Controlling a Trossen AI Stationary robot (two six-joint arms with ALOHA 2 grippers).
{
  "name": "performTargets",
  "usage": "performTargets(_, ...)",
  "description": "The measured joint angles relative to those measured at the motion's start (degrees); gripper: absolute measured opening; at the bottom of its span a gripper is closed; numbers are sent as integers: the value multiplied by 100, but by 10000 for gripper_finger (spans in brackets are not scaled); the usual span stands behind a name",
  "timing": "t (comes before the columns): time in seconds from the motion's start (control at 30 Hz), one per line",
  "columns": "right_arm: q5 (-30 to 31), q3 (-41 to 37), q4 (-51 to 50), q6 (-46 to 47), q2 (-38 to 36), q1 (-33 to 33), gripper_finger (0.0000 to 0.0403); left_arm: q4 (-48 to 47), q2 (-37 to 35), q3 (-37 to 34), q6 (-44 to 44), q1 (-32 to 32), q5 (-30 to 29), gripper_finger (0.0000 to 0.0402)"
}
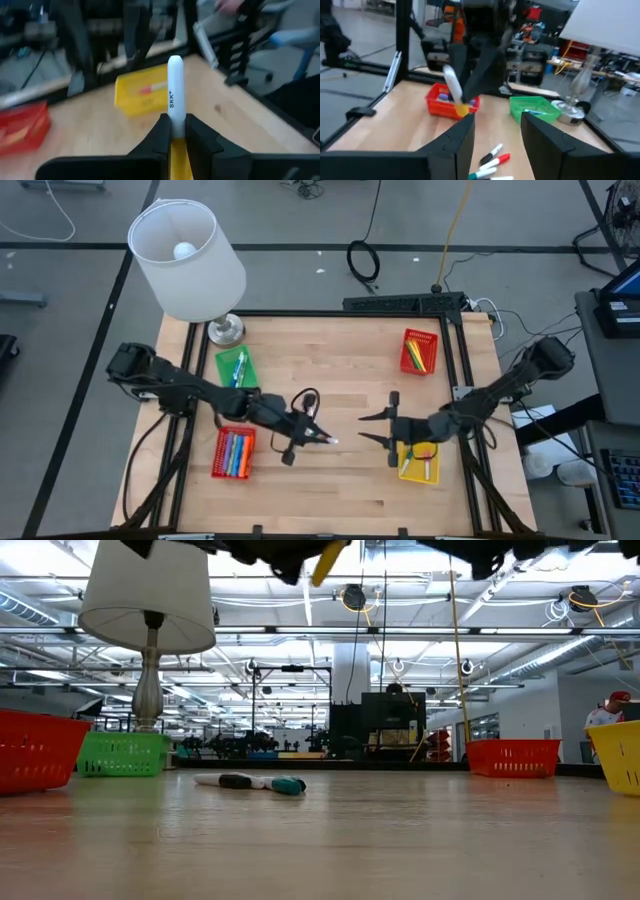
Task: Pick & Place Markers
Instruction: Put the yellow highlighter pen into the yellow basket
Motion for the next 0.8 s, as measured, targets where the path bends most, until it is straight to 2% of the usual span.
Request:
performTargets(0.17,-494,0,307,-27,406,-282,150,1133,467,4,519,326,1124,33)
performTargets(0.23,-530,0,357,-173,495,-331,155,1315,550,10,675,442,1364,33)
performTargets(0.53,-533,0,937,-592,502,-94,199,1380,606,9,707,798,1572,33)
performTargets(0.67,-561,2,1167,-717,502,-77,202,1425,604,9,568,816,1594,33)
performTargets(0.8,-1102,23,1284,-515,608,-369,195,1432,602,9,545,783,1548,33)
